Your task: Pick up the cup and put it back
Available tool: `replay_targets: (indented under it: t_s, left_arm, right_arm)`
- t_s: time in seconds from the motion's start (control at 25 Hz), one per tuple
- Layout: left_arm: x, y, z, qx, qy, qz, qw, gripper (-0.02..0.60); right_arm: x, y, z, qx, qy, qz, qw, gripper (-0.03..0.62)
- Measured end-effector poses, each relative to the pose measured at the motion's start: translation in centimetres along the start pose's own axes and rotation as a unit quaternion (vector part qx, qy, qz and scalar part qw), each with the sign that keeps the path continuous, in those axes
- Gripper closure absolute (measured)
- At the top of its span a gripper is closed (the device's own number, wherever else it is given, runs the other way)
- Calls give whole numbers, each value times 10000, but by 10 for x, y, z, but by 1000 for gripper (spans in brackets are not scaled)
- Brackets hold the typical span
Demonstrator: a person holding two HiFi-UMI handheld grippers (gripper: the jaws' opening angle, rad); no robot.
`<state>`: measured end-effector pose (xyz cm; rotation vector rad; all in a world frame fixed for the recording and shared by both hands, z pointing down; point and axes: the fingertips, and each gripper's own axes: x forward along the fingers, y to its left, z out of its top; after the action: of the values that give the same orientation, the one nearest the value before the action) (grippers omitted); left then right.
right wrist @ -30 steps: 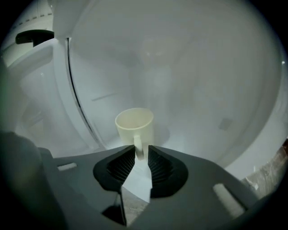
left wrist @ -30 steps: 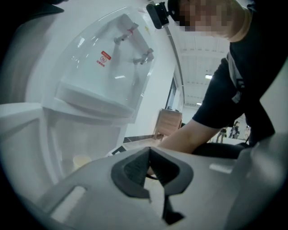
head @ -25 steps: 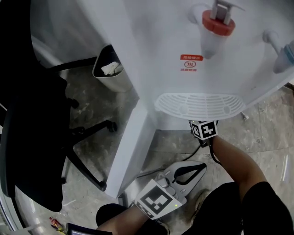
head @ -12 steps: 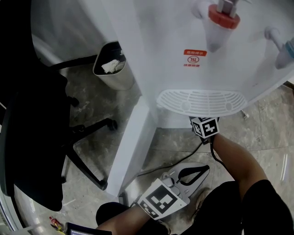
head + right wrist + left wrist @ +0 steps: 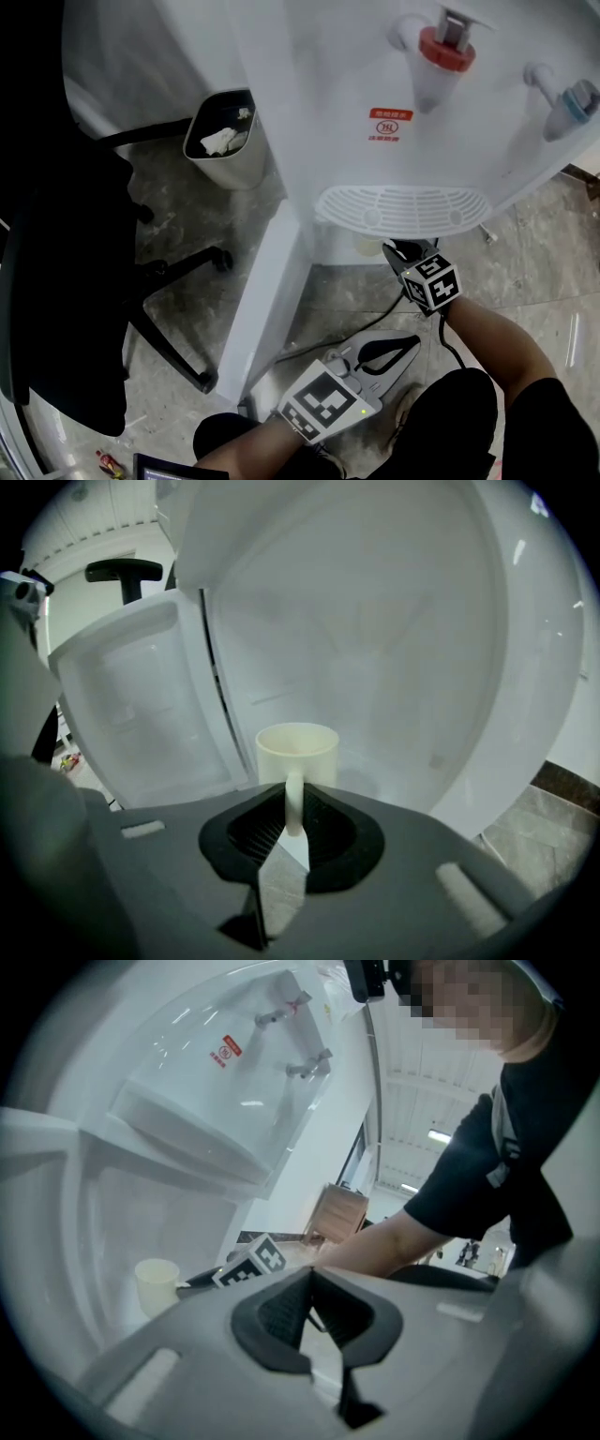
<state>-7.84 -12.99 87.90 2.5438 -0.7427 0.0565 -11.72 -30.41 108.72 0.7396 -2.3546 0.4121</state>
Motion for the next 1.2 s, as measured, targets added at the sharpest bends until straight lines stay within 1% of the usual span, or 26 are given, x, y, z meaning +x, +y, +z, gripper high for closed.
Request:
replay_targets:
  t_s: [0.08, 0.12, 0.2, 0.32, 0.4, 0.44, 0.48, 0.52, 0.56, 0.64, 0.72, 0.88, 0.96, 1.08, 1.2]
  left_arm:
    - [0, 0, -2, -86, 5, 41, 10000, 578]
    - [-1, -1, -1, -194, -25, 93, 9998, 577]
    - [-3, -7, 7, -612, -179, 211, 9977, 577]
    - [-13, -33, 30, -1433, -508, 247, 9881, 578]
    - [-28, -52, 39, -1719, -565, 468, 9824, 578]
    - [-37, -63, 43, -1762, -507, 621, 9811, 578]
    - [-45, -76, 50, -1717, -424, 750, 9814, 578]
    - [-53, -91, 61, -1600, -342, 819, 9831, 578]
    - [-61, -109, 75, -1479, -266, 810, 9853, 578]
    - [-78, -149, 108, -1423, -149, 669, 9874, 578]
    - [-97, -186, 141, -1573, -121, 541, 9860, 578]
    - [-129, -267, 223, -1940, -134, 307, 9804, 578]
    - [-140, -304, 264, -1982, -46, 76, 9801, 577]
    - [-158, -326, 310, -1720, 71, -289, 9846, 577]
    - [-182, -349, 349, -1869, -10, -407, 9815, 578]
  right_arm:
    - [-15, 10, 0, -143, 5, 90, 9999, 542]
    - [-23, 14, 1, -179, 20, 129, 9998, 542]
    - [-45, 25, 5, -122, 59, 233, 9996, 542]
    - [-91, 49, 22, 95, 111, 434, 9990, 542]
    - [-131, 72, 39, 199, 151, 588, 9980, 543]
    - [-154, 84, 50, 235, 178, 667, 9973, 543]
    - [-177, 96, 63, 266, 200, 734, 9967, 543]
    - [-200, 106, 77, 306, 219, 775, 9963, 543]
    - [-224, 115, 90, 366, 239, 787, 9959, 542]
    - [-271, 134, 113, 541, 270, 729, 9955, 542]
    - [-317, 152, 141, 777, 251, 608, 9948, 542]
    - [-423, 192, 222, 1174, 101, 419, 9921, 542]
    - [-471, 208, 262, 1240, 12, 310, 9918, 542]
    - [-515, 220, 321, 1419, -424, -51, 9890, 542]
    - [-564, 239, 366, 1642, -872, -331, 9820, 542]
